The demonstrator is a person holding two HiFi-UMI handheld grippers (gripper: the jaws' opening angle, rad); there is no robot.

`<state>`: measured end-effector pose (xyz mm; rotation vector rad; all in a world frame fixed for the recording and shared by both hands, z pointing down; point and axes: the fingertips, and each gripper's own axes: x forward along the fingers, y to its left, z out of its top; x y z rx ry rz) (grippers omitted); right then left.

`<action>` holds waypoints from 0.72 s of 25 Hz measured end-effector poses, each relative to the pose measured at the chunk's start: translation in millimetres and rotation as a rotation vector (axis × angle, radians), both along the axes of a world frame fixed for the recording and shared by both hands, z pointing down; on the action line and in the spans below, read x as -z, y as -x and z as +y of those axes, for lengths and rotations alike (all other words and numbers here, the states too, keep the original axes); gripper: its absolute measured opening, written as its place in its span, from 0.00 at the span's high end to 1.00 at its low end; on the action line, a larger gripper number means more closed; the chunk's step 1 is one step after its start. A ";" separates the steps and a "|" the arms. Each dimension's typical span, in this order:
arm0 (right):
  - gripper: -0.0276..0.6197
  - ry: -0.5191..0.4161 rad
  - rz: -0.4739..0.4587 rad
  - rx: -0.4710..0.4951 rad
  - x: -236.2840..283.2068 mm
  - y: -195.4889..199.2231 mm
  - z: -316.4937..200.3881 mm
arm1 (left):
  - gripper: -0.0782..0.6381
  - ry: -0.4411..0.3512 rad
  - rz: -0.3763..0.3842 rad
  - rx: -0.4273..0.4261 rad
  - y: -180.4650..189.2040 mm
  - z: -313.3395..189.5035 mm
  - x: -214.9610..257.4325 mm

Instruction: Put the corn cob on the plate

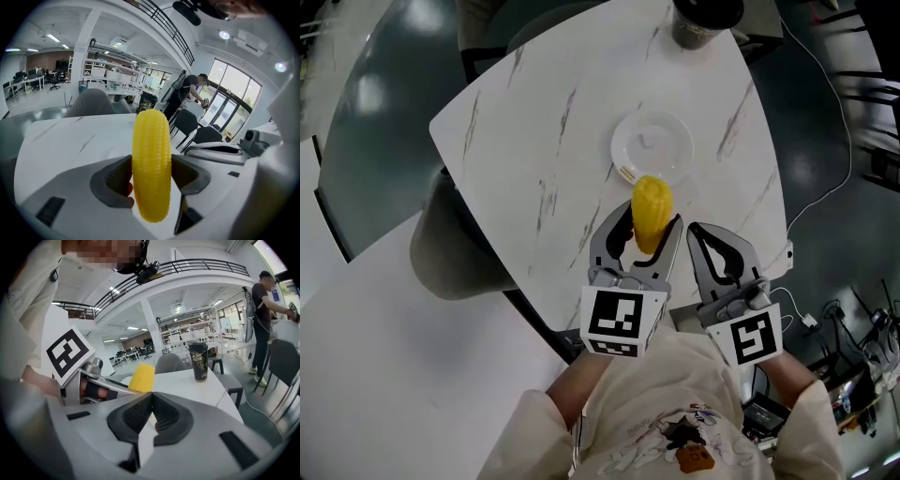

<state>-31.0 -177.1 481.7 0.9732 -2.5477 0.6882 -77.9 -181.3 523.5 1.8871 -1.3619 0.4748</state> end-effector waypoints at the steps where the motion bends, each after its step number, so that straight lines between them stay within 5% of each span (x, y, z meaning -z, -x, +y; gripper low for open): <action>1: 0.95 0.001 0.004 -0.006 -4.1 0.2 -4.6 | 0.53 0.005 0.000 -0.002 -0.4 -3.9 -5.0; 18: 0.95 0.058 0.036 -0.031 -74.3 8.7 -42.5 | 0.53 0.165 -0.027 0.004 13.1 -44.5 -82.9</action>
